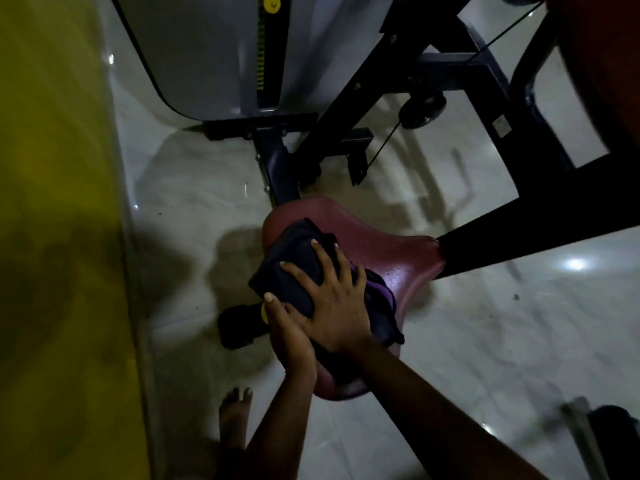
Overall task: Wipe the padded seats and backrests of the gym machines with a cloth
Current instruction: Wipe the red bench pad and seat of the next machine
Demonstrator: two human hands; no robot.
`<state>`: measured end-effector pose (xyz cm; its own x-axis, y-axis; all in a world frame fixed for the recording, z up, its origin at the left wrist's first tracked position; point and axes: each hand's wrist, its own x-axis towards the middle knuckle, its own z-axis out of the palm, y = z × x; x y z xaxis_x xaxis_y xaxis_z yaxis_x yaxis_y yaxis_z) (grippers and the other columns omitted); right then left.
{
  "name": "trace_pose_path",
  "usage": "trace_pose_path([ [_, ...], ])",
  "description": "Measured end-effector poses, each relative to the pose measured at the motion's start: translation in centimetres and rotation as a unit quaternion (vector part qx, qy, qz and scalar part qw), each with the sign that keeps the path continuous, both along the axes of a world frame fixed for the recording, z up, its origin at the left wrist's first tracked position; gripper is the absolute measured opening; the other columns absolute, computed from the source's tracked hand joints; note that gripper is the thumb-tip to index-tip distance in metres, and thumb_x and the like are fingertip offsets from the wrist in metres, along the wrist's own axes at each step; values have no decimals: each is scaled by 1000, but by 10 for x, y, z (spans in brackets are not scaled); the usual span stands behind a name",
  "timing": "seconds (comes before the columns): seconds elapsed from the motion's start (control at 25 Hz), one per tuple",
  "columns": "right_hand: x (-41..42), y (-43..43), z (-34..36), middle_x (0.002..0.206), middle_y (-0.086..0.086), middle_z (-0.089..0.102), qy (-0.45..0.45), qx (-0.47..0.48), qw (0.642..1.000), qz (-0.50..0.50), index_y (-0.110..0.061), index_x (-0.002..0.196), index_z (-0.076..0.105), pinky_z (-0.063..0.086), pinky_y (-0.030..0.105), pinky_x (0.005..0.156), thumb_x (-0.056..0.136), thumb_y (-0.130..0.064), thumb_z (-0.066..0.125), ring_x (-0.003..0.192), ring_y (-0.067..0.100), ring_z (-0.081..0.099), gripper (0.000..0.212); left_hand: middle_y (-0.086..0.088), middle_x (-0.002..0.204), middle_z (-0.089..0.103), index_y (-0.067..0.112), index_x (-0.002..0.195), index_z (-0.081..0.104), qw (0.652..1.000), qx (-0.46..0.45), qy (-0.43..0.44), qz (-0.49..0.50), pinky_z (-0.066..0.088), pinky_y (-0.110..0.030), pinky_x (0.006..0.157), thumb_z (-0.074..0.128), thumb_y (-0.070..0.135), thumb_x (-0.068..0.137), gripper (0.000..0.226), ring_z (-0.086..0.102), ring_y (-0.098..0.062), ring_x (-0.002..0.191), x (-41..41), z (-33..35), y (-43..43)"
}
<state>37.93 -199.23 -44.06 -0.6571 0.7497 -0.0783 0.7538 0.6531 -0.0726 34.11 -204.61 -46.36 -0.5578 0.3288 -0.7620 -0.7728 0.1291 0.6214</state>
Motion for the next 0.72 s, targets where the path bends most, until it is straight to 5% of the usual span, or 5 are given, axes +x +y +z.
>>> trace_pose_path([
  [0.12, -21, 33, 1, 156, -1, 15, 5, -32, 999, 13, -49, 136, 28, 19, 59, 104, 82, -66, 36, 139, 35, 17, 58, -1, 129, 58, 33, 129, 51, 985, -108, 114, -76, 44, -46, 98, 19, 85, 75, 82, 56, -28, 116, 4, -4, 1],
  [0.48, 24, 101, 1, 151, 2, 31, -7, 20, 999, -28, -41, 140, 31, 30, 46, 100, 81, -58, 15, 130, 29, 38, 64, -15, 130, 57, 21, 138, 41, 948, -181, 221, -142, 46, -47, 94, 27, 62, 92, 63, 55, -38, 113, 0, -6, 9],
  [0.6, 55, 94, 0, 149, 3, 36, 17, 33, 990, -136, -38, 139, 37, 24, 47, 105, 79, -57, 15, 135, 28, 32, 67, -18, 126, 59, 17, 138, 43, 947, -188, 223, -130, 45, -43, 92, 34, 56, 94, 60, 56, -39, 112, 0, 0, 10],
  [0.72, 50, 52, -8, 150, 5, 33, 105, 39, 940, -321, -35, 137, 41, 21, 52, 107, 80, -56, 22, 138, 31, 26, 64, -17, 125, 60, 18, 137, 42, 950, -187, 215, -130, 46, -43, 93, 36, 60, 91, 62, 58, -39, 110, 0, 0, 10],
])
